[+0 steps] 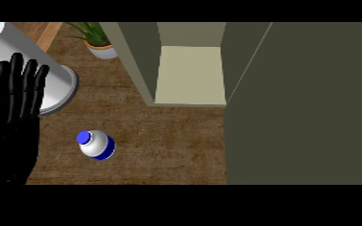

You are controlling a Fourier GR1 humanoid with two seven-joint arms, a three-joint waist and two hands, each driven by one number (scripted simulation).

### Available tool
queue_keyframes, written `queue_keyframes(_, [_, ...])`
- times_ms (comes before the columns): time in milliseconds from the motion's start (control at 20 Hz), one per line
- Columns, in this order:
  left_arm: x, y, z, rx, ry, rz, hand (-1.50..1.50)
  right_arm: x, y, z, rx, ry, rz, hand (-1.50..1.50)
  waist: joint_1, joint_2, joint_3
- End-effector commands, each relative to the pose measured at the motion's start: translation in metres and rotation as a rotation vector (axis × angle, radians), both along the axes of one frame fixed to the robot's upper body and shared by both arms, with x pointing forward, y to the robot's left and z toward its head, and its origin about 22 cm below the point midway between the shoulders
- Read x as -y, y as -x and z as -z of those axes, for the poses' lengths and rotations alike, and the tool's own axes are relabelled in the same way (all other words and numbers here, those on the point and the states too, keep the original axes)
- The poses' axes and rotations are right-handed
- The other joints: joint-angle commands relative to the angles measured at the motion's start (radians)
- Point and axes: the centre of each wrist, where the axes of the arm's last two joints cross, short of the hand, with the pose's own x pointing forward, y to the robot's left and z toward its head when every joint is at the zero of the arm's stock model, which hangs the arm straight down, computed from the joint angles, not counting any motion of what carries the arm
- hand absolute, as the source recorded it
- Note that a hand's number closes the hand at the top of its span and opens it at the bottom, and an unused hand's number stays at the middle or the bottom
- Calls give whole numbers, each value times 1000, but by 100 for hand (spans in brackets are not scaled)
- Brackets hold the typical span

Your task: Pick up the bottled water, place it into the cabinet and close the cabinet

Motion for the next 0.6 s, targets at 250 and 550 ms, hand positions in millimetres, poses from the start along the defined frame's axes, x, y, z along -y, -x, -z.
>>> queue_keyframes(250, [-45,24,0,-41,-32,160,-150,6,45,-17,41,-47,57,-150,-19,6,2])
queue_keyframes(550, [-26,49,13,-338,84,164,-150,7,75,-1,-273,-93,-72,-150,-20,5,3])
